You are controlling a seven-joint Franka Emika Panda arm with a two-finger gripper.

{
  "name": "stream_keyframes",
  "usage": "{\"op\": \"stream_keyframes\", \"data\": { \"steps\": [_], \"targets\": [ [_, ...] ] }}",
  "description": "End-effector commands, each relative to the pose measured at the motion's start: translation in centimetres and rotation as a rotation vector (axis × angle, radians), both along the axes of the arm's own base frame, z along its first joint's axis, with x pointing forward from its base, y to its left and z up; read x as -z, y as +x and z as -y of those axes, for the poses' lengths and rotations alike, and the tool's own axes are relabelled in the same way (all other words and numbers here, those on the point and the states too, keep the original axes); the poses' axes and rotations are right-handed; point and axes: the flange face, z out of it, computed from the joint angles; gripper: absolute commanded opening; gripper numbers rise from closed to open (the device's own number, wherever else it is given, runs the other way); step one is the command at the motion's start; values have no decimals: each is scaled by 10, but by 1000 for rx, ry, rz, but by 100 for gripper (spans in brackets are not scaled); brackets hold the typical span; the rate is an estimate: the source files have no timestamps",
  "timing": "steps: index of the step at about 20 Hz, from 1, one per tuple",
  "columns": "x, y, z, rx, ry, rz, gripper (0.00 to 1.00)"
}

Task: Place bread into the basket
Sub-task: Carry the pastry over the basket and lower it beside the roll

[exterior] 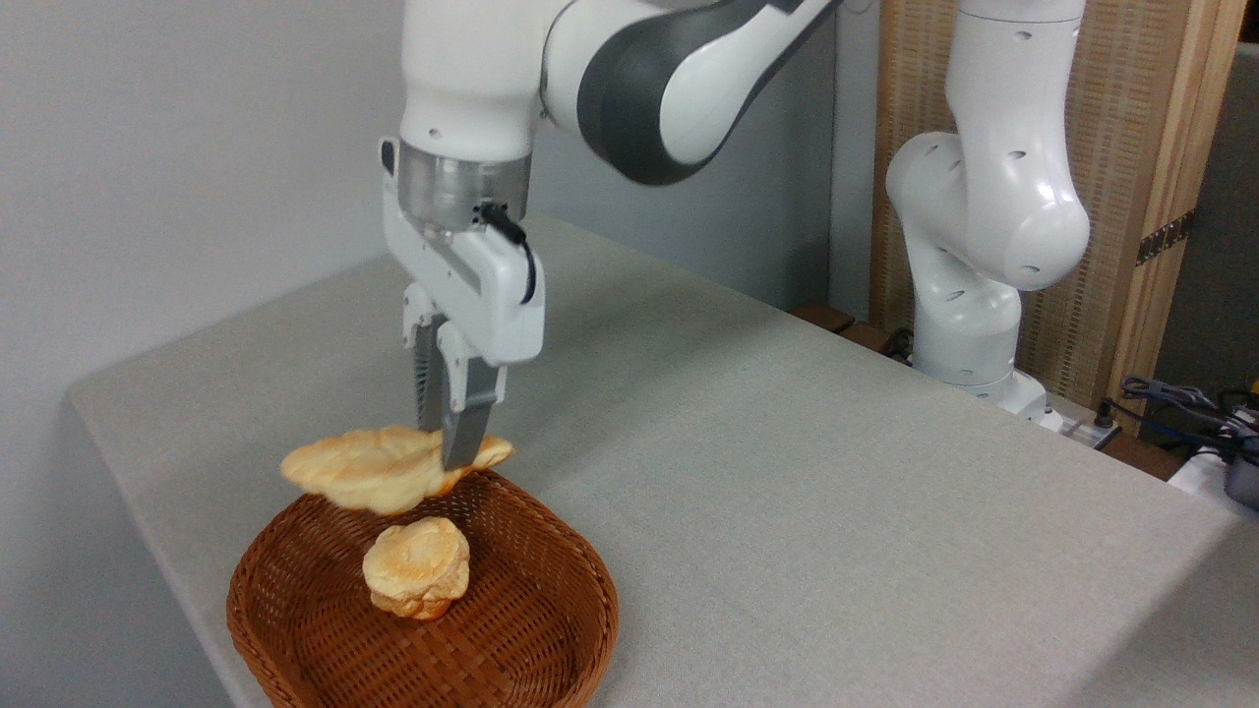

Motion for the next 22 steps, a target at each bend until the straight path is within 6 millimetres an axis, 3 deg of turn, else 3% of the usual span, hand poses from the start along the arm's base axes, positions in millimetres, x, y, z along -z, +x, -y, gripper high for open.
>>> {"op": "stream_keyframes", "data": {
  "steps": [1,3,22],
  "targets": [
    [8,13,0,-20,-12,40,93],
    [10,13,1,-17,-11,37,100],
    [10,10,6,-14,-12,18,100]
  ]
}}
